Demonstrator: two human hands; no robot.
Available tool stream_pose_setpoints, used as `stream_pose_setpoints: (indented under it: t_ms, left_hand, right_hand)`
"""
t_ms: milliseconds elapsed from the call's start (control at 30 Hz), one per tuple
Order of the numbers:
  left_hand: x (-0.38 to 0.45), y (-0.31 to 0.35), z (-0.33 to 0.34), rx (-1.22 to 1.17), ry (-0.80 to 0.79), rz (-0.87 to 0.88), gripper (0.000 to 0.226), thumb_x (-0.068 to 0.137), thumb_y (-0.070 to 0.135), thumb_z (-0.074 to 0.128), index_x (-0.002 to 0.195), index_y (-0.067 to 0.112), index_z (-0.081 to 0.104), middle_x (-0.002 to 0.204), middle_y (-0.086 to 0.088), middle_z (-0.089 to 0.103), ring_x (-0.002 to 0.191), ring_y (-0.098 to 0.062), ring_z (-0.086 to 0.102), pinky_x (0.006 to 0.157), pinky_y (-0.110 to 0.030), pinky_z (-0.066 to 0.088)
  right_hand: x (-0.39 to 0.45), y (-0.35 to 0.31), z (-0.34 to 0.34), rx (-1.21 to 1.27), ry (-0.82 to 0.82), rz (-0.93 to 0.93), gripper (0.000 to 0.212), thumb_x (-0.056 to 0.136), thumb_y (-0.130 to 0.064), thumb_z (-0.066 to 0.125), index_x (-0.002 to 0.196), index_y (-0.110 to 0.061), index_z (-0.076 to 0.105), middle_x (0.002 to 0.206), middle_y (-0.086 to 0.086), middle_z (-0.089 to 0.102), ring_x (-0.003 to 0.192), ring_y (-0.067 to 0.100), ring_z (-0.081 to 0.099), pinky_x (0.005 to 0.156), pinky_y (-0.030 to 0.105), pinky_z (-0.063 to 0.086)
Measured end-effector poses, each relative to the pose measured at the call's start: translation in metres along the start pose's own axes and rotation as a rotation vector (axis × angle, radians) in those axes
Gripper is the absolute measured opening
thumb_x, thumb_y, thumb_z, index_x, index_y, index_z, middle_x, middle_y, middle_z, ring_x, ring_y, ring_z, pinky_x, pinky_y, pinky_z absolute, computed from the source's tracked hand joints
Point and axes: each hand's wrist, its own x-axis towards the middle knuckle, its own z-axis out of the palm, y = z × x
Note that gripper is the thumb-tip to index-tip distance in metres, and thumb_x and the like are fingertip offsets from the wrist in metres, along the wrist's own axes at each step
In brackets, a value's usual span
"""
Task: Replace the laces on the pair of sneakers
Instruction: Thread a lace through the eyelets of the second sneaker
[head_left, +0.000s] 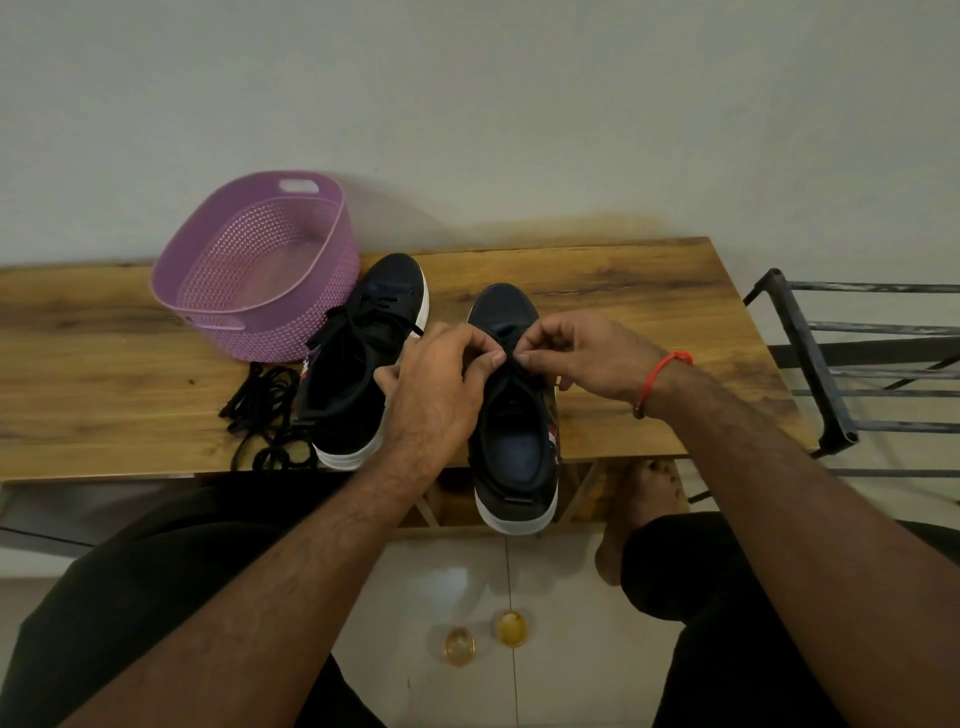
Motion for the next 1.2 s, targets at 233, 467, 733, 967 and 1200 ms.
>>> stream_pose_setpoints:
  t_ms: [233, 467, 733, 967, 1200]
  left_hand:
    - [0.007, -0.009, -0.010, -0.156, 0.013, -0.028, 0.030, 0.105, 0.011, 0.045, 0.117, 0.028, 0.066, 0.117, 0.010, 0.062, 0.113, -0.008, 0.058, 0.104, -0.042, 0.047]
    - [0.010, -0.016, -0.006, -0.105, -0.010, 0.019, 0.027, 0.104, 0.012, 0.049, 0.115, 0.028, 0.067, 0.122, 0.009, 0.057, 0.113, -0.007, 0.056, 0.098, -0.037, 0.054]
    - [0.016, -0.018, 0.000, 0.007, -0.164, 0.094, 0.029, 0.100, 0.024, 0.058, 0.122, 0.040, 0.067, 0.130, 0.011, 0.056, 0.121, -0.014, 0.050, 0.105, -0.051, 0.044]
    - [0.016, -0.015, -0.007, 0.079, -0.092, 0.082, 0.015, 0.091, 0.038, 0.070, 0.090, 0.046, 0.057, 0.100, 0.023, 0.056, 0.098, -0.007, 0.054, 0.098, -0.051, 0.046]
    - [0.017, -0.014, -0.017, 0.000, -0.146, 0.043, 0.020, 0.086, 0.040, 0.075, 0.079, 0.048, 0.058, 0.082, 0.023, 0.062, 0.088, -0.003, 0.061, 0.099, -0.051, 0.049]
  right_hand:
    - [-0.004, 0.000, -0.014, -0.144, 0.091, 0.033, 0.005, 0.096, -0.023, 0.063, 0.093, -0.024, 0.068, 0.086, -0.010, 0.063, 0.070, -0.002, 0.056, 0.061, 0.015, 0.042]
    - [0.004, 0.016, -0.013, -0.230, 0.432, 0.157, 0.006, 0.097, -0.022, 0.062, 0.098, -0.018, 0.067, 0.092, -0.002, 0.066, 0.086, 0.013, 0.060, 0.063, 0.018, 0.042]
    - [-0.004, 0.006, -0.008, -0.380, 0.193, 0.010, 0.012, 0.096, -0.038, 0.060, 0.092, -0.027, 0.063, 0.094, -0.013, 0.061, 0.089, 0.005, 0.055, 0.074, 0.021, 0.042]
    - [-0.014, -0.003, -0.001, -0.372, 0.003, -0.071, 0.015, 0.091, -0.041, 0.067, 0.090, -0.027, 0.064, 0.093, -0.010, 0.065, 0.087, 0.004, 0.058, 0.068, 0.019, 0.042]
    - [-0.015, 0.000, -0.007, -0.425, -0.007, -0.133, 0.007, 0.094, -0.032, 0.066, 0.089, -0.027, 0.063, 0.090, -0.014, 0.063, 0.084, 0.002, 0.055, 0.067, 0.016, 0.037]
